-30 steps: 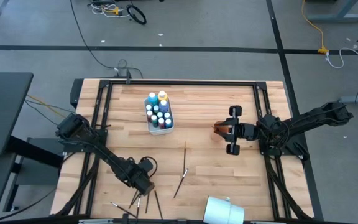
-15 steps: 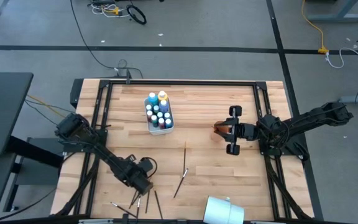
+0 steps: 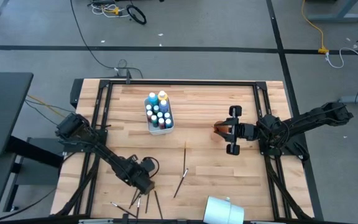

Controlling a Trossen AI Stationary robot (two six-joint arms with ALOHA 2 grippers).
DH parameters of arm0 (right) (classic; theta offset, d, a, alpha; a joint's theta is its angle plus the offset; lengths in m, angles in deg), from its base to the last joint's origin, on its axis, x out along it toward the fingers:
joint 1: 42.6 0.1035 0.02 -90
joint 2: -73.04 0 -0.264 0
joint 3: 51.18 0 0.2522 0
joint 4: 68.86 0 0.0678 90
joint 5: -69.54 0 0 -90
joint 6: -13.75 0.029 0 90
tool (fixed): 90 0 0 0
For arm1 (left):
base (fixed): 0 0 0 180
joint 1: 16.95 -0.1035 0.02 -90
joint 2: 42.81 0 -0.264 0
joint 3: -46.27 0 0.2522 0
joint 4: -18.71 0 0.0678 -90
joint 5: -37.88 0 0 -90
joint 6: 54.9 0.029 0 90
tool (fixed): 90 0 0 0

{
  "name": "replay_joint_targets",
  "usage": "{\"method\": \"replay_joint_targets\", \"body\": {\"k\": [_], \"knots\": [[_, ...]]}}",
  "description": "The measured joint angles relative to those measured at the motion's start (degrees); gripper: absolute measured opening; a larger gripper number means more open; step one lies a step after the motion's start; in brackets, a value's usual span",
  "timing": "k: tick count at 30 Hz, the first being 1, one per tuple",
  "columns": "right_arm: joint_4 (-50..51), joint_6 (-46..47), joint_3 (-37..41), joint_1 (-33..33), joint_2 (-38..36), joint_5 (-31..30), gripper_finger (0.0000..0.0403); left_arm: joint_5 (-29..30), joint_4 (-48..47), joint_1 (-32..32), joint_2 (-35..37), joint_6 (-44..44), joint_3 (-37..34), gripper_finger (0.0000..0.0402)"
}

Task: Pick & Place Paint Supplies
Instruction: Put the gold paint brush into the orange cup

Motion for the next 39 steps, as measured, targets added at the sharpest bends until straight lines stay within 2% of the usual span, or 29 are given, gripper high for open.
{"method": "replay_joint_targets", "body": {"k": [3,13,19,23,33,36,39], "knots": [[0.02,0.01,0.0,0.0,0.0,-0.01,0.0119,-2.1,-0.34,0.09,0.03,-1.5,0.16,0.002],[0.02,0.01,0.0,0.0,0.0,0.03,0.0119,-0.4,-0.31,0.09,0.03,-2.55,0.18,0.011],[0.02,0.01,0.0,0.0,0.0,0.05,0.0119,-2.62,-2.9,0.07,0.05,-7.42,0.22,0.0134],[0.01,0.01,0.0,0.0,0.0,0.07,0.0119,-2.85,-2.83,0.28,0.05,-9.52,0.22,0.013],[0.04,0.01,0.0,0.0,-0.02,0.14,0.0119,-3.09,-2.05,0.35,-1.54,-7.99,0.46,0.0094],[0.0,0.01,0.0,0.0,-0.01,0.2,0.0119,-2.18,-2.24,0.39,-1.61,-8.02,0.42,0.0071],[0.01,0.01,0.0,0.0,-0.02,0.2,0.0119,-1.5,-2.81,0.37,-1.72,-9.22,0.41,0.0032]]}}
